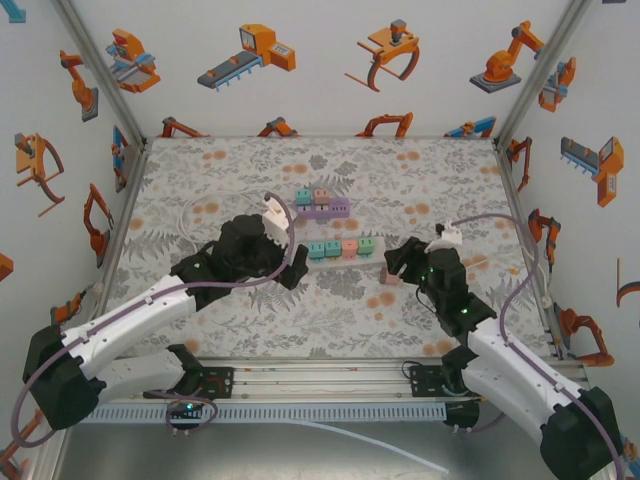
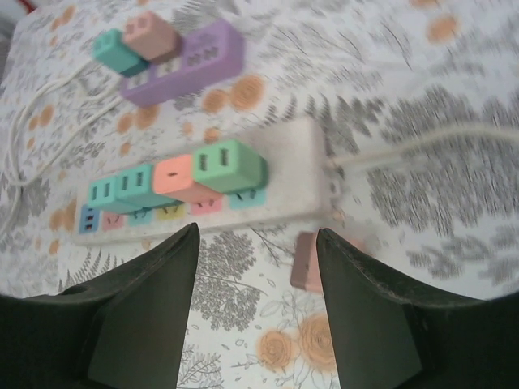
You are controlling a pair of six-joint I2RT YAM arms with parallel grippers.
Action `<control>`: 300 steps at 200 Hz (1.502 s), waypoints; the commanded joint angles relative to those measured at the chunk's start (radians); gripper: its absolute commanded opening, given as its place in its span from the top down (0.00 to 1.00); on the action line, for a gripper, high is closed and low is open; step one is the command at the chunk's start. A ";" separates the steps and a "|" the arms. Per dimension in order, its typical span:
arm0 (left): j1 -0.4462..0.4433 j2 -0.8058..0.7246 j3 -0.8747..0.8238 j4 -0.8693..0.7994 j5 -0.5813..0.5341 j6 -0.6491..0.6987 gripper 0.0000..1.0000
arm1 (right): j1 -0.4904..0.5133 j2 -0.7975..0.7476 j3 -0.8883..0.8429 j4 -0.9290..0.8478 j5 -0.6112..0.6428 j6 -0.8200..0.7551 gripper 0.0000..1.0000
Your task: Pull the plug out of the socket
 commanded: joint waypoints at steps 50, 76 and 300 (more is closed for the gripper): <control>0.148 -0.025 -0.112 0.037 -0.170 -0.282 0.03 | 0.009 0.197 0.215 0.156 -0.620 -0.977 0.43; 0.201 -0.004 -0.129 0.066 -0.118 -0.334 0.03 | 0.015 0.321 0.345 0.004 -0.740 -1.130 0.43; 0.326 0.404 -0.040 0.118 0.049 -0.412 0.19 | 0.153 1.122 1.011 -0.644 -0.805 -1.608 0.56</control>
